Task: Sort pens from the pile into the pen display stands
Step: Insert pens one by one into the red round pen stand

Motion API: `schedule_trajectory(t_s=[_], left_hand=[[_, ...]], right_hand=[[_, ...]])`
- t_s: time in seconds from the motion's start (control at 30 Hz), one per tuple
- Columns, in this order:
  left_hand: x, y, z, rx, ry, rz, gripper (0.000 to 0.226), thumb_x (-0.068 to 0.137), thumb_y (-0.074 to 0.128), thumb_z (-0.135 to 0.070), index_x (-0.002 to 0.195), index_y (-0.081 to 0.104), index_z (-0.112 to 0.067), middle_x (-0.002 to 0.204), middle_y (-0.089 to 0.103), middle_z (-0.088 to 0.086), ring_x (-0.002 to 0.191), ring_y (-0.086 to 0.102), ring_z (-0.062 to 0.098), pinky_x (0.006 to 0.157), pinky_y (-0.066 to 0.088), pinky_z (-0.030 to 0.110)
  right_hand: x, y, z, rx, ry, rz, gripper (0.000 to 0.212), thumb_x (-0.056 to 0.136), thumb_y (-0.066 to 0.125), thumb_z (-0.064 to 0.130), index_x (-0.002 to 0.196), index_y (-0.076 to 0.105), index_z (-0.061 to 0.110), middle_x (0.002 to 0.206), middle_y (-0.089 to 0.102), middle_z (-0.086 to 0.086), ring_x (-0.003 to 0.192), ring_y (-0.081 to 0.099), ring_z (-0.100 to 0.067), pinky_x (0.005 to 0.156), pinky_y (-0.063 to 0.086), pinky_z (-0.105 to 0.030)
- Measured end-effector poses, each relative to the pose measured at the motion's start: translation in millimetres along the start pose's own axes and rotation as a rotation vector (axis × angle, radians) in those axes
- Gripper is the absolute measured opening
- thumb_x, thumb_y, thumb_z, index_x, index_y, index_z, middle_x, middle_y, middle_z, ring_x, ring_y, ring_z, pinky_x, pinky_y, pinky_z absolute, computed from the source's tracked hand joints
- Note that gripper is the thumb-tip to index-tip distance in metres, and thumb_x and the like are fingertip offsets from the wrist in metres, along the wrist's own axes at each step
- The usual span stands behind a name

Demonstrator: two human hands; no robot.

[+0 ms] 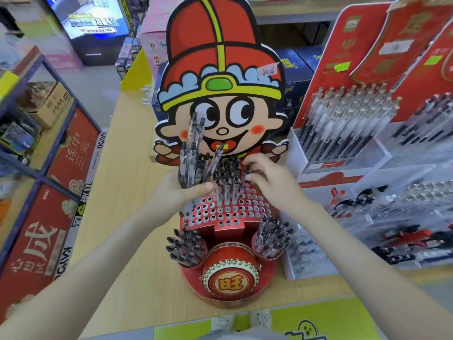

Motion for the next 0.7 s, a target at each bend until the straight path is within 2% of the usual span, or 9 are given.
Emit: schedule_trajectory(t_s=[0.1,0.17,0.23,0.37,0.43,0.5,0.53,0.6,0.7], left_hand=[[-2.7,0.8,-0.4,-0.016,-0.001,-0.024,0.008,0.083,0.069,-0.018,0.077,0.07,-0.024,0.076,0.071,0.012,0.071,0.07,0.016,0.062,0.051,0.02],[-5.3,0.1,-1.7,-0.013,0.008,-0.039,0.017,0.084,0.069,-0.016,0.071,0.069,-0.026,0.068,0.069,0.008,0.066,0.067,0.014,0.058,0.05,0.019],[-8.8,-0.3,-4.2,0.0,0.016,-0.036,0.014,0.087,0.066,-0.009,0.074,0.066,-0.015,0.06,0.066,0.0,0.057,0.063,0.007,0.053,0.046,0.013],[-14.6,-4.3,-4.8,0.019,0.022,-0.042,0.017,0.089,0.065,-0.013,0.091,0.063,0.004,0.064,0.064,0.009,0.058,0.06,0.013,0.053,0.046,0.019],[-17.2,-2.7,-7.0,0.032,0.034,-0.024,0.016,0.089,0.066,-0.015,0.091,0.062,0.001,0.064,0.064,0.01,0.058,0.059,0.017,0.055,0.046,0.023],[-20.5,3.8,-12.0,0.03,0.048,0.001,0.007,0.09,0.064,-0.01,0.085,0.06,-0.009,0.056,0.064,-0.004,0.052,0.058,0.006,0.053,0.043,0.014],[-22.2,7.8,-14.3,0.04,0.058,0.023,0.011,0.09,0.063,-0.007,0.082,0.058,-0.013,0.053,0.063,-0.01,0.048,0.057,0.0,0.05,0.041,0.01],[-24.5,12.9,-18.6,0.067,0.085,0.046,0.017,0.09,0.063,-0.006,0.08,0.056,-0.017,0.052,0.061,-0.009,0.046,0.054,0.0,0.049,0.04,0.01],[-26.8,13.4,-20.8,0.063,0.115,0.047,0.009,0.088,0.067,-0.012,0.093,0.061,-0.015,0.078,0.07,0.012,0.069,0.066,0.026,0.065,0.055,0.031]], right_hand=[[2.1,6.3,5.0,0.028,0.023,-0.003,0.015,0.092,0.056,0.01,0.096,0.045,0.02,0.095,0.065,0.002,0.087,0.057,-0.007,0.074,0.037,-0.002],[2.0,11.1,8.4,-0.027,0.006,0.016,0.012,0.093,0.054,0.01,0.095,0.046,0.018,0.099,0.069,-0.003,0.092,0.062,-0.013,0.079,0.044,-0.015],[-0.1,12.9,10.0,-0.087,0.009,0.012,0.008,0.094,0.052,0.012,0.095,0.046,0.017,0.099,0.07,-0.004,0.094,0.064,-0.019,0.081,0.049,-0.032],[-9.7,2.4,18.5,-0.205,-0.001,-0.135,0.016,0.092,0.057,0.024,0.106,0.053,0.016,0.097,0.062,0.001,0.092,0.058,-0.016,0.08,0.05,-0.039],[-20.3,-6.1,38.5,-0.097,-0.063,-0.26,0.017,0.091,0.059,0.029,0.106,0.054,0.022,0.088,0.057,0.008,0.085,0.054,-0.009,0.078,0.048,-0.028],[-28.0,-4.5,60.9,0.095,-0.07,-0.235,0.017,0.089,0.061,0.03,0.103,0.052,0.028,0.084,0.057,0.013,0.082,0.053,-0.002,0.073,0.043,-0.013],[-28.9,-0.5,69.5,0.178,-0.05,-0.189,0.017,0.088,0.063,0.03,0.101,0.052,0.027,0.083,0.058,0.013,0.082,0.053,0.0,0.072,0.042,-0.011],[-27.6,6.4,77.0,0.295,-0.004,-0.138,0.014,0.087,0.065,0.028,0.093,0.055,0.022,0.082,0.062,0.009,0.079,0.056,-0.001,0.074,0.047,-0.018],[-26.6,7.0,76.1,0.367,0.033,-0.118,0.005,0.088,0.063,0.023,0.092,0.06,0.021,0.087,0.066,0.003,0.084,0.062,-0.012,0.08,0.053,-0.038]])
Point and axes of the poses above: each hand's wrist, its own x-axis towards the middle knuckle, its own y-axis out of the palm, z = x × y, the point moved 5 cm from there along x, towards the middle knuckle
